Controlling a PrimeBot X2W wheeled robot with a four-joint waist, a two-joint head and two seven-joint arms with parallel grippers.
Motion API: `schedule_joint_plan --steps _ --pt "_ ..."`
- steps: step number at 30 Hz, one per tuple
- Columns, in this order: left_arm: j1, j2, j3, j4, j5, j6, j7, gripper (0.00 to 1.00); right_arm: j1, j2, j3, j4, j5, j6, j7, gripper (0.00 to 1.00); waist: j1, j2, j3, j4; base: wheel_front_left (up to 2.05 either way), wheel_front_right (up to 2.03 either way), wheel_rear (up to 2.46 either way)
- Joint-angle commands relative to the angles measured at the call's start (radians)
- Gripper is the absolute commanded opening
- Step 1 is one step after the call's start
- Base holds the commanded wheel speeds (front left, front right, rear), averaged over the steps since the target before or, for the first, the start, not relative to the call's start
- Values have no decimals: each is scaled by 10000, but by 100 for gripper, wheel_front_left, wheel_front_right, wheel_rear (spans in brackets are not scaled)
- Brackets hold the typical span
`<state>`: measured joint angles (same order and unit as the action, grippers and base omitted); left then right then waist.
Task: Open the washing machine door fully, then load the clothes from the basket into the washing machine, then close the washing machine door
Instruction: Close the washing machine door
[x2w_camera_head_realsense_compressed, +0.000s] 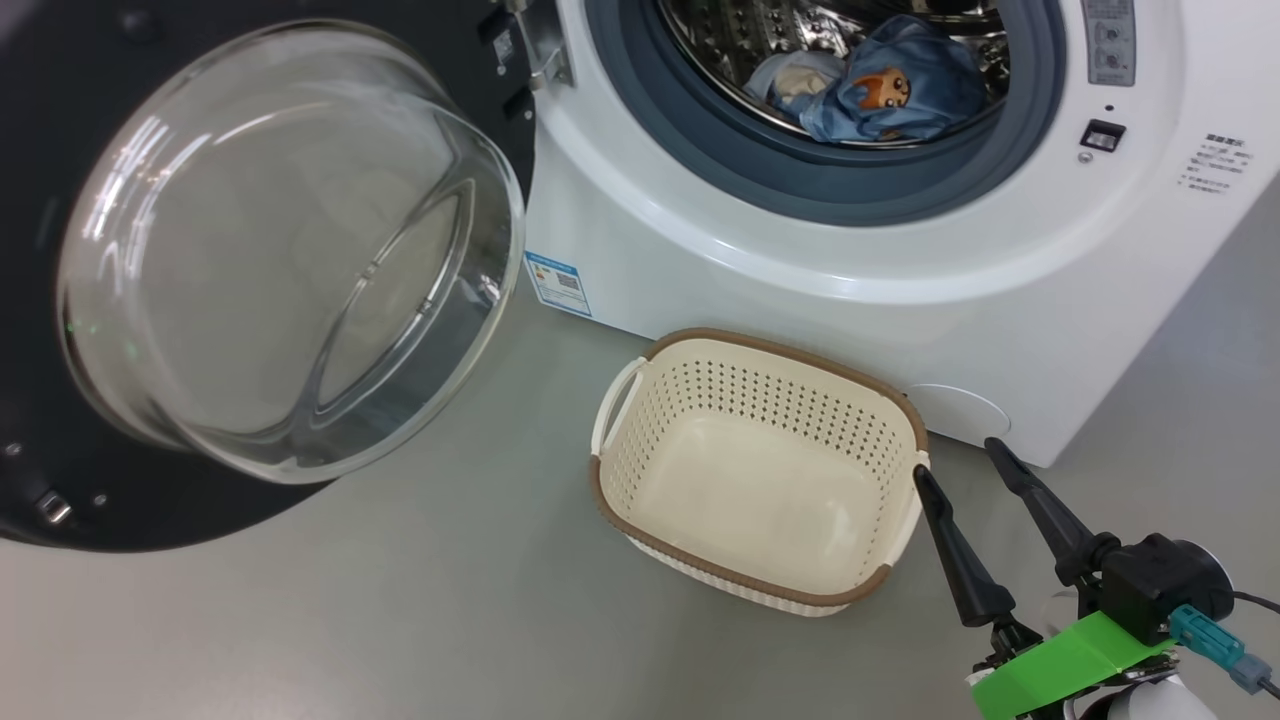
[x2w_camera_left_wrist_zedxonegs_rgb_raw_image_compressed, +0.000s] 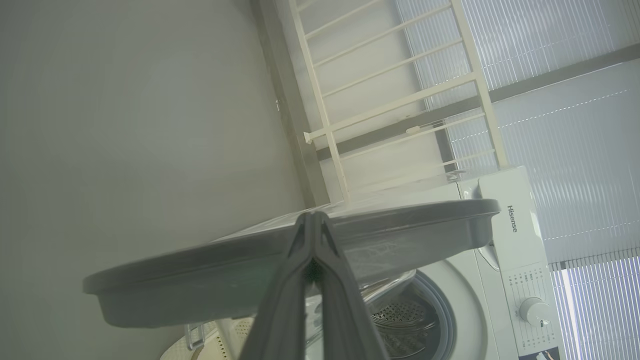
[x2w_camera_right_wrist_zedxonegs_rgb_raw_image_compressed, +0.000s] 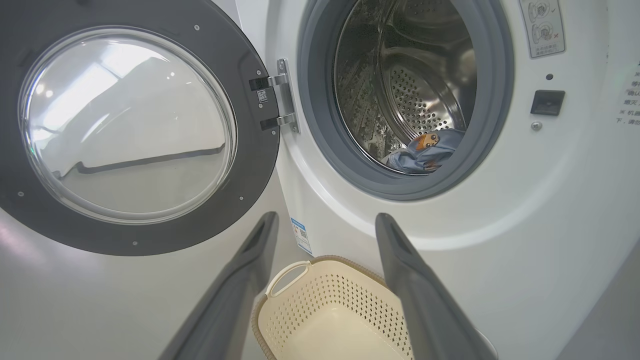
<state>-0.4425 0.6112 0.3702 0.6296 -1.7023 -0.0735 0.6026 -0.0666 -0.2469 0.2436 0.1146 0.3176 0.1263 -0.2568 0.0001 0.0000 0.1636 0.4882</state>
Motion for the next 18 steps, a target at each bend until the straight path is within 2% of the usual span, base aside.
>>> schedule_joint_plan --steps 1,10,18 --pt "-452 795 334 57 -95 -96 149 0 -272 -134 226 -188 60 44 -49 100 -1 0 78 -108 0 0 0" --pt "-1262 1093 155 1609 -95 -373 659 0 -341 -277 301 -174 87 44 -49 100 -1 0 246 -404 0 0 0" --pt "-1721 1177 -64 2285 89 -531 962 0 -401 -343 278 -192 87 44 -49 100 -1 0 329 -528 0 0 0"
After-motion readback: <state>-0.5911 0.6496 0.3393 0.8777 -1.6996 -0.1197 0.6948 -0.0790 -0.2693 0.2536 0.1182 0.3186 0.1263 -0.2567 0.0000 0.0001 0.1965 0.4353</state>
